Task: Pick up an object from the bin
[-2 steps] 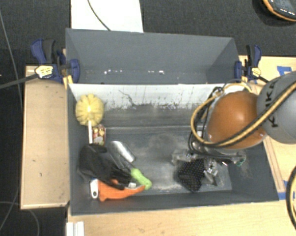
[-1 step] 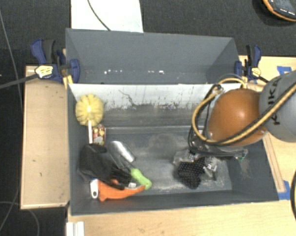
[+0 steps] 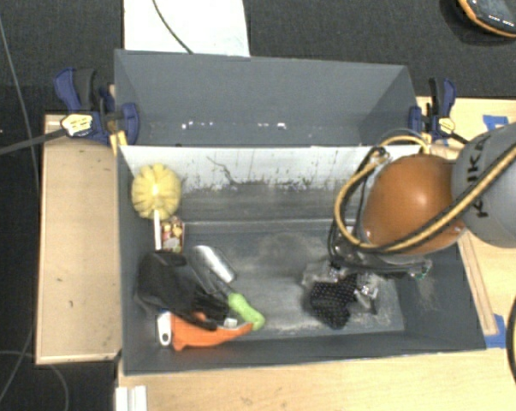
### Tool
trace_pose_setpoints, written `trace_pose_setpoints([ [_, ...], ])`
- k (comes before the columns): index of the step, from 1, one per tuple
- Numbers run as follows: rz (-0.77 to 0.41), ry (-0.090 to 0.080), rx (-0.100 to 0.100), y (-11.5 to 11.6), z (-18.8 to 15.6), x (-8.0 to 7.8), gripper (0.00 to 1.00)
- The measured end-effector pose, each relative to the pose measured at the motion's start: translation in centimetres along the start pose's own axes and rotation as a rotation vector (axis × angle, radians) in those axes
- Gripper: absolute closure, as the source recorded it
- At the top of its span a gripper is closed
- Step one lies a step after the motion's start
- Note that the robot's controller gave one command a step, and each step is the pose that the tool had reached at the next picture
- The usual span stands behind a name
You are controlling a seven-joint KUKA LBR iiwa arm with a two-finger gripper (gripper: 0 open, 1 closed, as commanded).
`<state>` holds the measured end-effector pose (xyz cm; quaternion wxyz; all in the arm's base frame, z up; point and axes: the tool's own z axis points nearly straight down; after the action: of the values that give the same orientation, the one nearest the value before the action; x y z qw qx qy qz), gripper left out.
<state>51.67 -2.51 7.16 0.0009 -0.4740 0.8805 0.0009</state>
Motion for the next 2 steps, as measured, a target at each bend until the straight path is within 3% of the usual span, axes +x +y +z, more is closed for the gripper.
trace_pose_setpoints([
  [1, 0.001, 0.000, -0.002, 0.1, -0.3, 0.0, 1.00],
  [2, 0.003, -0.001, -0.002, 0.1, -2.9, 0.0, 1.00],
])
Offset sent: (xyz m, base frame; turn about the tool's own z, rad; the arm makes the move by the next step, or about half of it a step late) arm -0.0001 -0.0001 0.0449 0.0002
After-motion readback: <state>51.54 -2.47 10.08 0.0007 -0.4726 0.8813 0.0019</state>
